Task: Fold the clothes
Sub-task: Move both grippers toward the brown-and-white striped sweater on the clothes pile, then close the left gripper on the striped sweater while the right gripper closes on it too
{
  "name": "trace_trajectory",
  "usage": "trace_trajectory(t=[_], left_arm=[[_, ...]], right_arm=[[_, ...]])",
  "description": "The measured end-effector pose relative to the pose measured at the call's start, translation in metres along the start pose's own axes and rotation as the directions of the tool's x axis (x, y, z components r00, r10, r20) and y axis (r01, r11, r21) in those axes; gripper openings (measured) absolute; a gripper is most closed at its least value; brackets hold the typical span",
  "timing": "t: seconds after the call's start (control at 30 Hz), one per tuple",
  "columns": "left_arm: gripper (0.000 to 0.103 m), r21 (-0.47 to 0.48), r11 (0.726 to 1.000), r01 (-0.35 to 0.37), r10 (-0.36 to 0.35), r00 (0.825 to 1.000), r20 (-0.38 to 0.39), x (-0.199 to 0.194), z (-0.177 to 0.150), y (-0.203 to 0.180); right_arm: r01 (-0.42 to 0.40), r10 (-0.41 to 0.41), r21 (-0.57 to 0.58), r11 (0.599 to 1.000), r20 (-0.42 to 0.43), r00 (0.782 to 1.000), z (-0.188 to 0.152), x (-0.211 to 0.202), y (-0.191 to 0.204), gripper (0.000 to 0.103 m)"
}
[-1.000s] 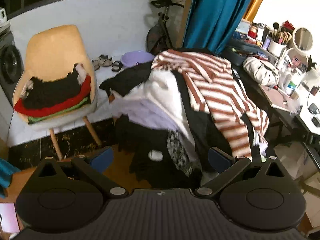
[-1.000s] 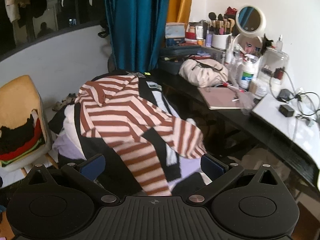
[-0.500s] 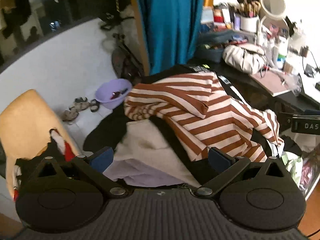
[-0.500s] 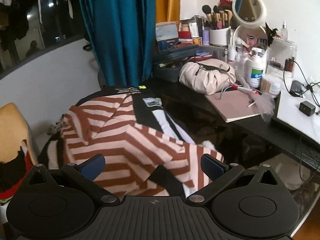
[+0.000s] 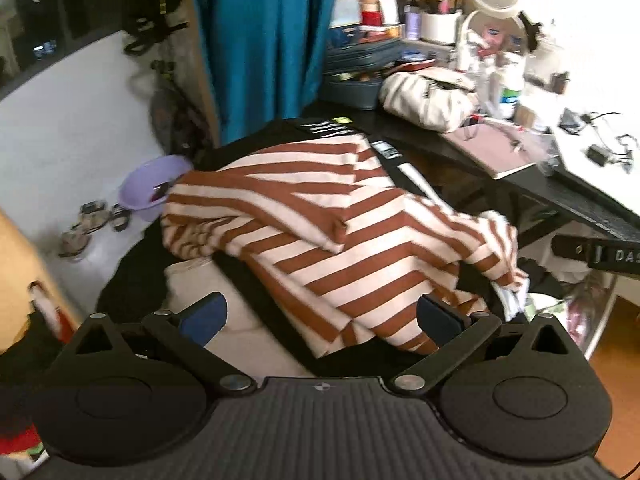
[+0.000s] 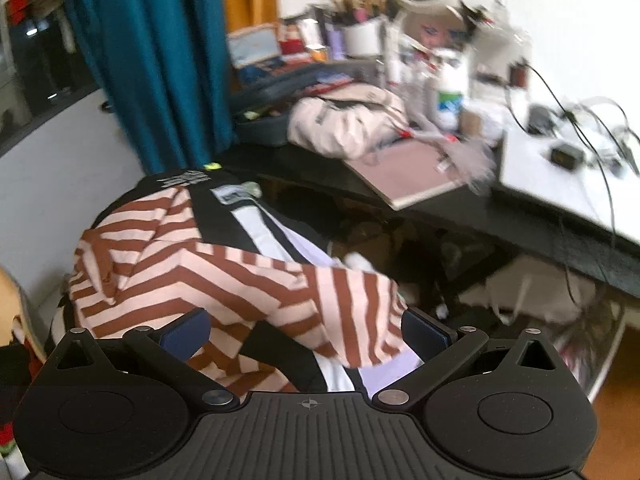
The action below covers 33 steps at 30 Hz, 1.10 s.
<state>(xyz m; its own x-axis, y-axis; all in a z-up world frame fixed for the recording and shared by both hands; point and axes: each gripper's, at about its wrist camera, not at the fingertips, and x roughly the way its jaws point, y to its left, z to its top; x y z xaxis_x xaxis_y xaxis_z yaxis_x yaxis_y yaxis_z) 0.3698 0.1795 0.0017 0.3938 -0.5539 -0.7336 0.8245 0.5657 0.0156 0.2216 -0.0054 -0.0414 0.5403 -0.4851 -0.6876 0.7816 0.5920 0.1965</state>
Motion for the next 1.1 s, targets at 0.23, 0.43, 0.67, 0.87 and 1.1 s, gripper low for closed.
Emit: trace_trajectory(t=[0.23, 0.43, 0.67, 0.87, 1.1], left_arm=[[0.103, 0.030, 0.989, 0.143, -0.142, 0.989, -0.030, 0.034, 0.006, 0.027], [0.103, 0.178, 0.946, 0.271, -0.269, 0.962, -0.039, 0.057, 0.023, 0.064], [0.102, 0.293, 0.883, 0.366, -0.355, 0.930, -0.092, 0.102, 0.042, 0.080], [0.087, 0.429, 0.817, 0.384, -0.376, 0.920, -0.109, 0.134, 0.052, 0.050], [0.034, 0.492, 0.807, 0.328, -0.327, 0.941, -0.090, 0.149, 0.058, 0.034]], right_arm=[[0.119, -0.118, 0.080, 0.990, -0.020, 0.993, -0.019, 0.000, 0.010, 0.102], [0.244, -0.244, 0.242, 0.939, -0.030, 0.969, -0.033, -0.006, 0.044, 0.101], [0.364, -0.368, 0.361, 0.859, -0.061, 0.928, -0.045, -0.004, 0.086, 0.098], [0.434, -0.427, 0.414, 0.800, -0.114, 0.897, -0.064, -0.007, 0.094, 0.098], [0.460, -0.435, 0.453, 0.763, -0.166, 0.885, -0.077, 0.007, 0.073, 0.098]])
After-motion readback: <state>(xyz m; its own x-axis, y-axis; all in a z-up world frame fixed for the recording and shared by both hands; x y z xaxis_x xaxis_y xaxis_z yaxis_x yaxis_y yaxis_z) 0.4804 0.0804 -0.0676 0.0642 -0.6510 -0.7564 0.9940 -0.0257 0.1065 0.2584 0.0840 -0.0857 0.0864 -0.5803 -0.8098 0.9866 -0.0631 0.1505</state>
